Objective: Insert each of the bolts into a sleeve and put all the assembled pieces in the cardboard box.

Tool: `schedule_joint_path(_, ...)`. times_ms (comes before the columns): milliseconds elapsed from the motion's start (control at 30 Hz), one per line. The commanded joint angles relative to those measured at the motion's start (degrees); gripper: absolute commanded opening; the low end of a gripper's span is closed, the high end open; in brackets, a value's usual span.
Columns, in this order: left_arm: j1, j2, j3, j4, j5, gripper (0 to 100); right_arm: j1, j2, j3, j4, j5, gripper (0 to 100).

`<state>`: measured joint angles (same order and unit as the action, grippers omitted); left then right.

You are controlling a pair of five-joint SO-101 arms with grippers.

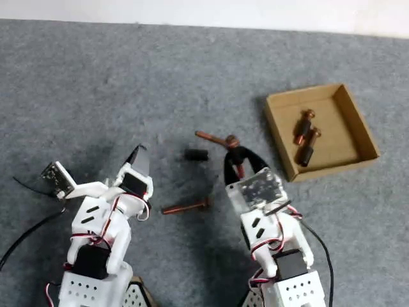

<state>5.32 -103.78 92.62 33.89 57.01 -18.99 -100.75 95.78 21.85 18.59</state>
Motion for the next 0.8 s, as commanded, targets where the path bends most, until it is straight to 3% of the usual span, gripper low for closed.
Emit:
schedule_joint_path(0,-0.48,-0.75,1.27,-4.40,-4.40,5,3.65,-1.36,6.90,-4.09,-0.79,0.5)
schedule_joint_path(100,-0.57,-0.75,4.70,-11.69,-6.15,5,7.69,-1.27,6.90,-5.76,-1.49,0.5)
schedule_joint_path(200,-0.48,-0.75,4.53,-10.81,-4.66,5,9.27,-0.75,6.64,-6.46,-5.10,0.5)
schedule_joint_path(400,-0.40,-0.75,4.53,-10.29,-4.75,5,14.55,5.49,-2.42,-6.46,-4.84,0.5)
schedule_joint_path(533,-0.40,-0.75,4.53,-9.93,-4.75,5,15.87,22.81,-13.58,-6.55,-5.19,0.5)
schedule_joint_path(767,-0.31,-0.75,4.53,-9.93,-4.75,5,21.76,60.53,-35.03,-15.69,-20.40,0.5)
